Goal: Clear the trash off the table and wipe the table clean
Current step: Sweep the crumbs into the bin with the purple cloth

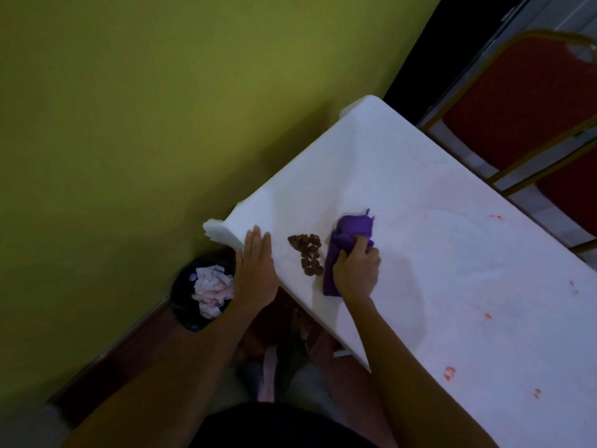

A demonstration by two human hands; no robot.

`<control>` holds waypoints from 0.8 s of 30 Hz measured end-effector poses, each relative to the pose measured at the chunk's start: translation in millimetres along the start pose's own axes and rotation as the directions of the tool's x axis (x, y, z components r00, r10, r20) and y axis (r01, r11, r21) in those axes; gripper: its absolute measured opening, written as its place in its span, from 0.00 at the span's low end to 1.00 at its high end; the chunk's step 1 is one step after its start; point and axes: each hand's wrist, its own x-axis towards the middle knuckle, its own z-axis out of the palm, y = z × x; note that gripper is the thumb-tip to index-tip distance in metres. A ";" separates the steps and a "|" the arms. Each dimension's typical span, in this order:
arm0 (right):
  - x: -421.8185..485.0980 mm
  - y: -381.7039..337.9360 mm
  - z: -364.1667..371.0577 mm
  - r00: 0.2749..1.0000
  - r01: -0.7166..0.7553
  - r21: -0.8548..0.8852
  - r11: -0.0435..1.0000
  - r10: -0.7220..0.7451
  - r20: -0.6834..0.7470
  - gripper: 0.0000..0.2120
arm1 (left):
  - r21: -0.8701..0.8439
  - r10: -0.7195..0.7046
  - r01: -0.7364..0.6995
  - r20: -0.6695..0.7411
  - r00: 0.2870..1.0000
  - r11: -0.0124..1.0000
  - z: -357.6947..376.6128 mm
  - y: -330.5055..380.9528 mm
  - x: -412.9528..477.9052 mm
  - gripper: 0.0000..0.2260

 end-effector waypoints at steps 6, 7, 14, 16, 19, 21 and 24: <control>-3.1 18.0 -20.1 0.995 -0.095 -0.074 0.993 0.095 0.002 0.16 | 0.014 0.028 -0.029 0.089 0.996 0.999 -13.1 -4.0 0.5 0.29; -6.2 22.8 -23.6 0.992 -0.113 -0.114 0.987 0.119 0.042 0.18 | 0.009 0.012 -0.013 0.113 0.994 1.000 -14.8 -0.2 0.3 0.30; -28.3 21.0 -53.2 0.991 -0.113 -0.201 0.973 0.124 0.042 0.23 | 0.016 0.056 -0.060 0.158 0.986 0.998 -17.6 0.7 -10.2 0.32; -41.8 4.4 -53.9 0.998 -0.042 -0.133 0.990 0.034 -0.062 0.20 | 0.020 0.062 -0.065 0.136 0.989 0.998 -19.2 -10.3 -16.5 0.31; -65.3 -30.5 -37.2 0.982 0.186 -0.003 0.982 -0.186 -0.040 0.16 | -0.022 0.027 -0.025 0.109 0.994 0.999 -23.3 -24.2 -28.5 0.31; -80.9 -55.1 -17.9 0.943 0.323 0.094 0.942 -0.329 0.047 0.15 | -0.024 -0.007 0.010 0.094 0.996 1.000 -23.8 -38.0 -37.0 0.30; -106.6 -86.1 14.0 0.863 0.438 0.138 0.888 -0.459 0.211 0.20 | -0.023 -0.101 0.103 0.093 0.991 0.994 -21.3 -68.3 -51.0 0.31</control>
